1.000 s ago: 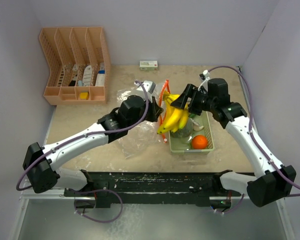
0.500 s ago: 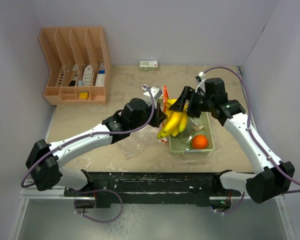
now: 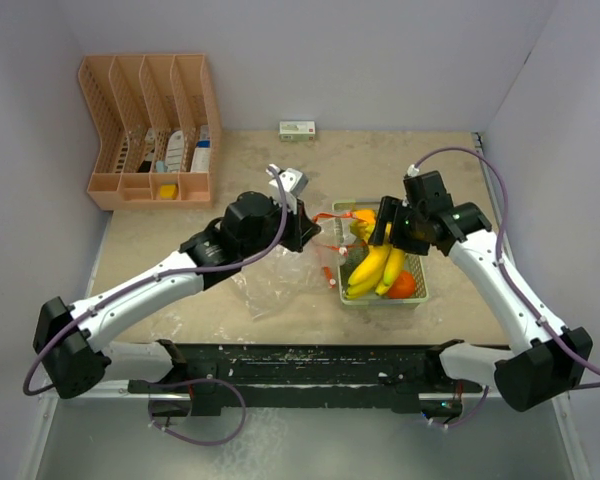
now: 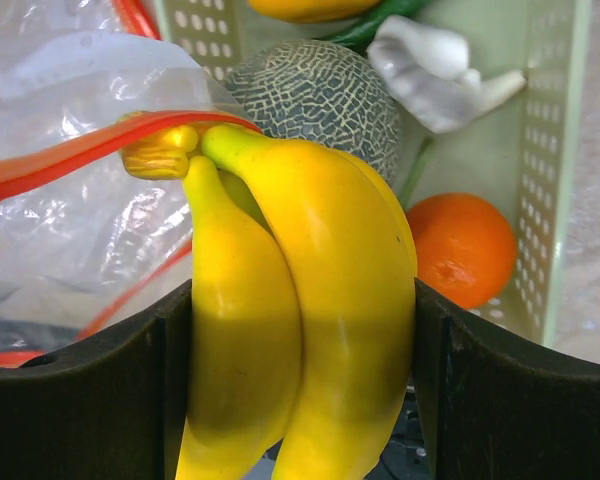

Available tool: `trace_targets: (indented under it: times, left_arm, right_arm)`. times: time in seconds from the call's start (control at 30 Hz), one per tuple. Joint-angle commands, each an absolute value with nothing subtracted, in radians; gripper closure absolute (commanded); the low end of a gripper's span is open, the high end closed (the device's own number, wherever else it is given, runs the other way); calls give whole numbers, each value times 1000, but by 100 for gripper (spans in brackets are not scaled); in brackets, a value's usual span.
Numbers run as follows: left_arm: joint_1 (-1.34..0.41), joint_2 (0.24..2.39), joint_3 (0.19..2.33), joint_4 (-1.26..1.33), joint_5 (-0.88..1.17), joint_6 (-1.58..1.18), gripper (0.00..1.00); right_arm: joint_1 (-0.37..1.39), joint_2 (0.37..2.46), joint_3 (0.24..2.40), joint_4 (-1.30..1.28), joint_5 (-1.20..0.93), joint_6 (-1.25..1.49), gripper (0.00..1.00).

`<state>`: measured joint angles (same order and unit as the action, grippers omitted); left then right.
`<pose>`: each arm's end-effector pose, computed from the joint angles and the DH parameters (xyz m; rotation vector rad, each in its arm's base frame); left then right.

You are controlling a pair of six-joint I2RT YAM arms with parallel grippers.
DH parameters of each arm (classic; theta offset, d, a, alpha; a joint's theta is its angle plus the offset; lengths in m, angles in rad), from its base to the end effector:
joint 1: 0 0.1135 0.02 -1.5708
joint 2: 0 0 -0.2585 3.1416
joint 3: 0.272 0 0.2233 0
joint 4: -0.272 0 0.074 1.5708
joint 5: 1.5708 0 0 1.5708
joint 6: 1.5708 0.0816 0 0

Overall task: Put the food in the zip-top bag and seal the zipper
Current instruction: Place the fake fruit in the zipper food storage bag.

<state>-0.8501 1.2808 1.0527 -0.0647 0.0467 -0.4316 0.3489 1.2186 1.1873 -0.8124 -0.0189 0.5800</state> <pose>0.2070 -0.2415 0.3261 0.4425 1.9193 -0.9117 0.2355 0.0873 0.2931 0.2753 2.4484 0.4407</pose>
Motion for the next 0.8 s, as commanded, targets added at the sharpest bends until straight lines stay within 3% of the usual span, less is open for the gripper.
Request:
trace_targets:
  times: [0.0, 0.17, 0.4, 0.77]
  left_arm:
    - [-842, 1178, 1079, -127, -57, -402, 100]
    - [-842, 1141, 1005, -156, -127, -422, 100]
    - [-842, 1208, 920, 3, -83, -460, 100]
    - [-842, 1294, 975, 69, -63, -453, 100]
  right_arm:
    - [351, 1196, 1205, -905, 189, 593, 64]
    - [351, 1192, 1213, -906, 203, 588, 63]
    - [351, 1101, 1223, -709, -138, 474, 66]
    - [363, 1111, 1353, -740, -364, 416, 69]
